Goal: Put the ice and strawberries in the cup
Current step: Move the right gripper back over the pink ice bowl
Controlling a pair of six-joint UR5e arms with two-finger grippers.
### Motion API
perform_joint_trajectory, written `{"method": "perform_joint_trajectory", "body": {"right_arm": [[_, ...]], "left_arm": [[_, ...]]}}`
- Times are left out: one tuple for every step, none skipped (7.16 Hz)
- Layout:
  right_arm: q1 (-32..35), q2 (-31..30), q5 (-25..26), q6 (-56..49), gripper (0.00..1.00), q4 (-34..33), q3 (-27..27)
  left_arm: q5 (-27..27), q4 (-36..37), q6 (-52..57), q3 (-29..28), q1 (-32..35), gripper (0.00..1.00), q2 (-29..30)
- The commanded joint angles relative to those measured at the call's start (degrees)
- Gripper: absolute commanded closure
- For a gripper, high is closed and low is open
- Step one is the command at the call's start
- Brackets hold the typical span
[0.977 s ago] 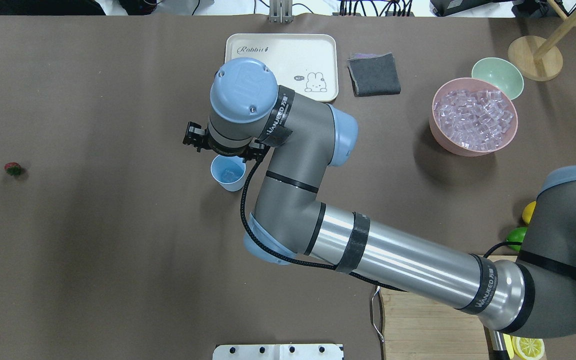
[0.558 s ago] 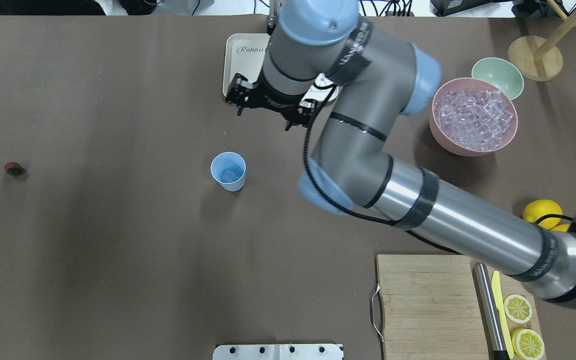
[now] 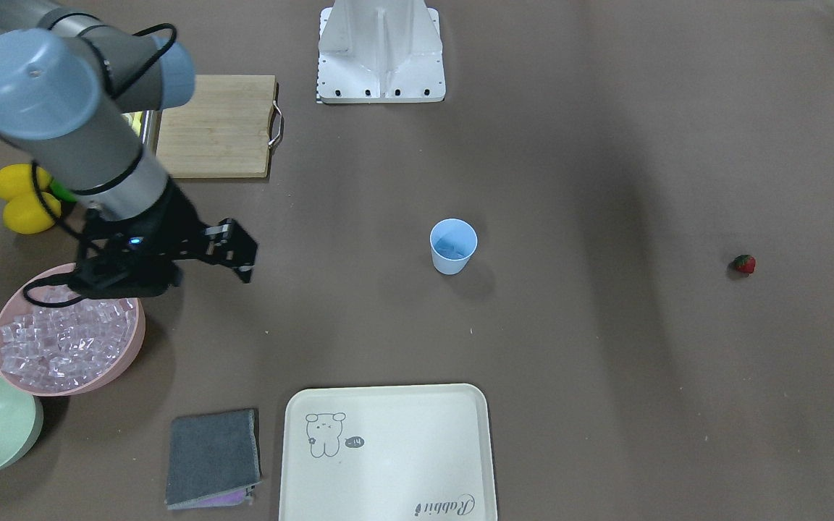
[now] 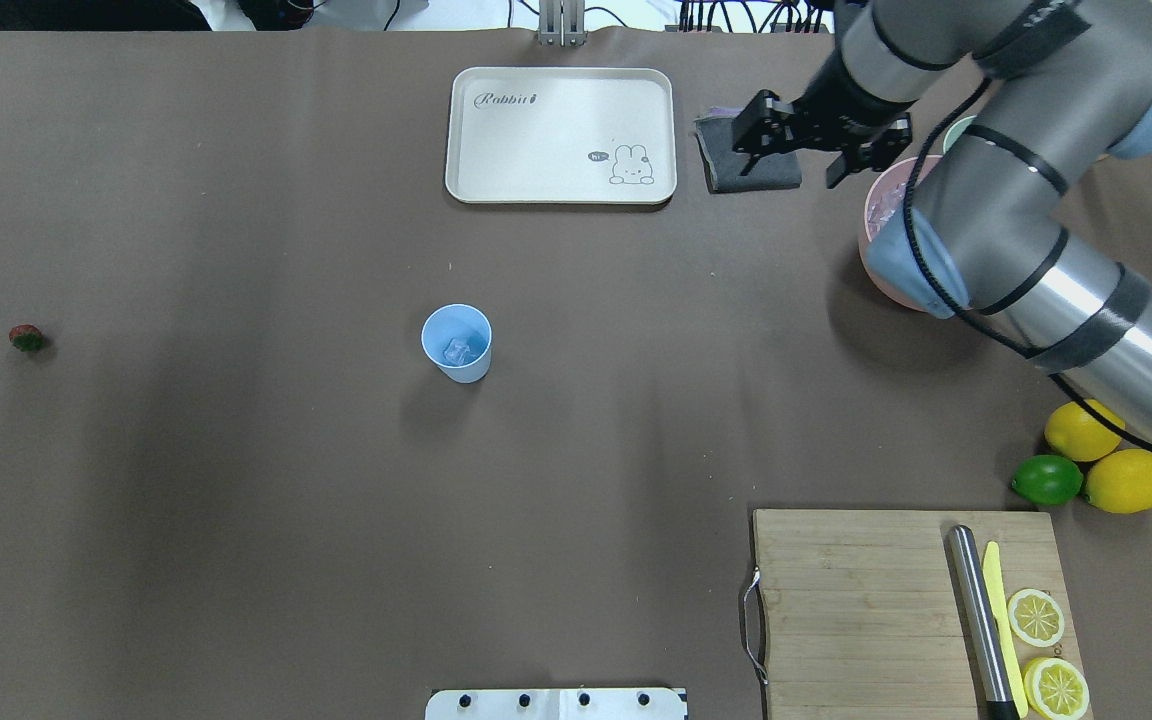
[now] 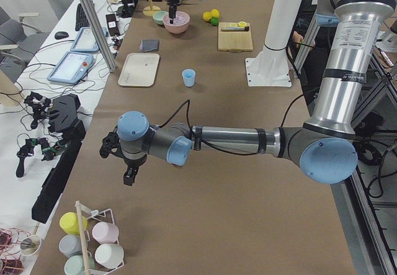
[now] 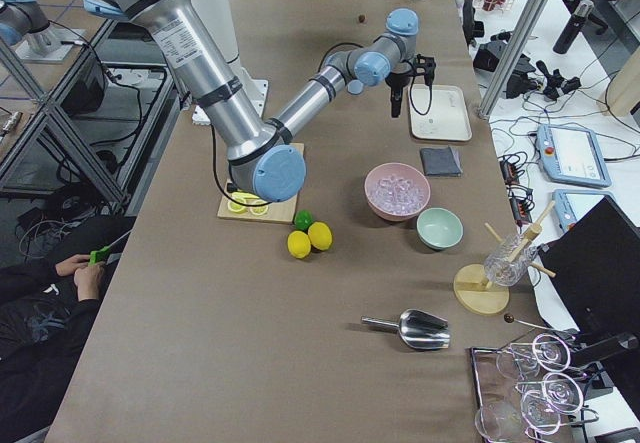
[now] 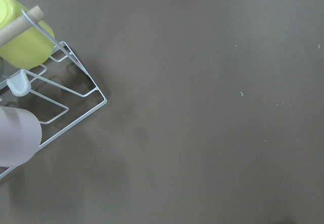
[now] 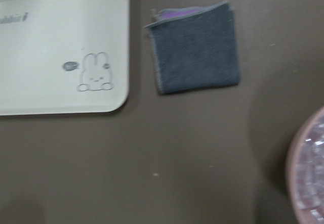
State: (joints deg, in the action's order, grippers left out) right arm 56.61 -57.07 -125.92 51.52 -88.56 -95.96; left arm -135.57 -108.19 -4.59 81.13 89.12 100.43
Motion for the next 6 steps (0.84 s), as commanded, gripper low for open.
{"method": "perform_joint_trajectory", "body": {"right_arm": [[6.3,-3.0,1.1,-17.6,0.01,-10.3,-0.3],[6.1,-3.0,6.7,-19.0,0.01,-13.0,0.1],[6.1,-2.6,8.6,-17.8,0.01,-15.2,1.2],[6.5,-2.9,8.7,-10.7,0.01,-15.2,1.5],[6.5,-2.9,9.3,-1.3,0.01,-14.9,1.4],[6.3,-2.9,10.1,6.9,0.02,-14.5,1.3]], "left_arm": [[0.0,-0.1,-0.1,0.2,0.0,0.02,0.1],[0.0,0.0,-0.1,0.2,0.0,0.02,0.1],[0.0,0.0,0.0,0.2,0.0,0.02,0.1],[0.0,-0.1,0.0,0.2,0.0,0.02,0.0],[0.0,-0.1,0.1,0.2,0.0,0.02,-0.2],[0.0,-0.3,0.2,0.2,0.0,0.02,-0.4]]}}
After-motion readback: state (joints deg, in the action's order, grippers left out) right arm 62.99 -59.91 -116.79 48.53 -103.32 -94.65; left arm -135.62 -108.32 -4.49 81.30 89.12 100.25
